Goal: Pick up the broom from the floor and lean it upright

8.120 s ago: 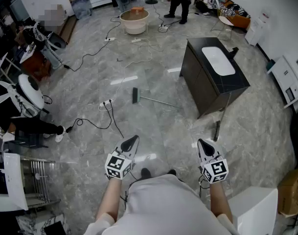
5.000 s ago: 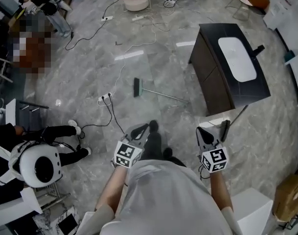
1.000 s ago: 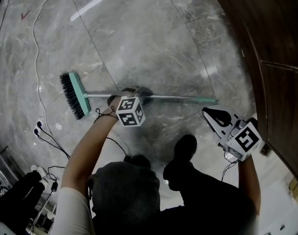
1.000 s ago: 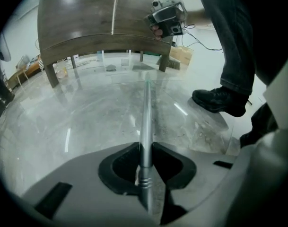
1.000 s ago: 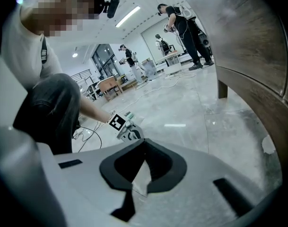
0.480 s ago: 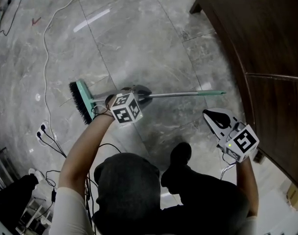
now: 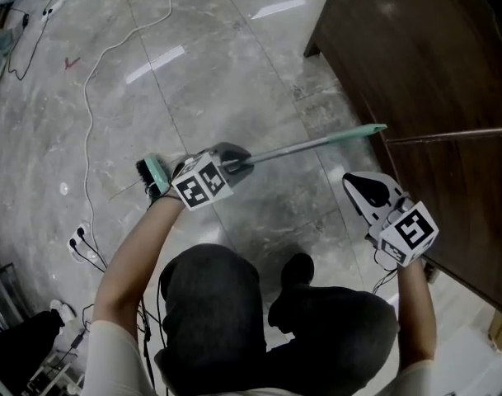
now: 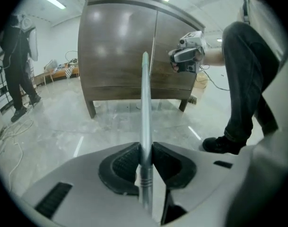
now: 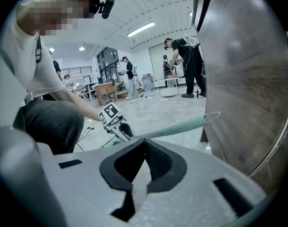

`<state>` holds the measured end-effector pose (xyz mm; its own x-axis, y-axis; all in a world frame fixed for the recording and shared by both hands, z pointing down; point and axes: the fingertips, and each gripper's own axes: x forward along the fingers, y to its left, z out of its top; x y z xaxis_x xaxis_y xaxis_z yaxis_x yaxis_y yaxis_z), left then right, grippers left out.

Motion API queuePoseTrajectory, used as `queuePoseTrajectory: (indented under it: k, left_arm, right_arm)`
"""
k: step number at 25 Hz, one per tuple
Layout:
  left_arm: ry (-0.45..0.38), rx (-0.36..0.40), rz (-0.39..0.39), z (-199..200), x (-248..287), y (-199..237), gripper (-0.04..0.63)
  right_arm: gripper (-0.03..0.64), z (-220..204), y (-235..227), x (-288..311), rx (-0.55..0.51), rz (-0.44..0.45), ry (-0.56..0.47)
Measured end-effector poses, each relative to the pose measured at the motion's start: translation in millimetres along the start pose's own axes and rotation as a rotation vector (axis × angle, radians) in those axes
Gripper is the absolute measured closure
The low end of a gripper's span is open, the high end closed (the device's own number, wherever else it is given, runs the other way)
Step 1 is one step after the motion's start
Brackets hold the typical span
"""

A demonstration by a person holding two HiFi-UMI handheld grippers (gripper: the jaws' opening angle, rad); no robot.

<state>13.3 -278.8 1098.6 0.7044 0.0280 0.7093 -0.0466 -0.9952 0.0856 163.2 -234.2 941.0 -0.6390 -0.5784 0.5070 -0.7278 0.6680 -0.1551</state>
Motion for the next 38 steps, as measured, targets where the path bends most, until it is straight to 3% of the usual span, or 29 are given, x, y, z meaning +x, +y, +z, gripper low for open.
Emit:
queuePoseTrajectory:
  k: [11, 17, 29, 34, 38]
  left_arm:
    - [-0.2, -0.013, 0.007, 121, -23, 11, 0.515]
    - [-0.284, -0.036, -0.025, 177, -23, 6, 0.515]
    - [-0.446, -0.12, 0.009, 282, -13, -3, 0.515]
    - [-0.422, -0.113, 0.006, 304, 11, -1, 0.515]
    - [-0.423, -0.162, 0.008, 309, 23, 4, 0.512]
  right_arm:
    - [0.616, 86, -21, -39, -0.128, -0.087, -0.057]
    - [0.615, 98, -29, -52, -0.165, -0.117, -0.071]
    - [0.616, 127, -23, -99, -0.207, -0.169, -0.112]
    - [0.616, 126, -27, -107, -0.2, -0.186, -0.128]
    - [0.616, 119, -31, -117, -0.185, -0.204, -0.131]
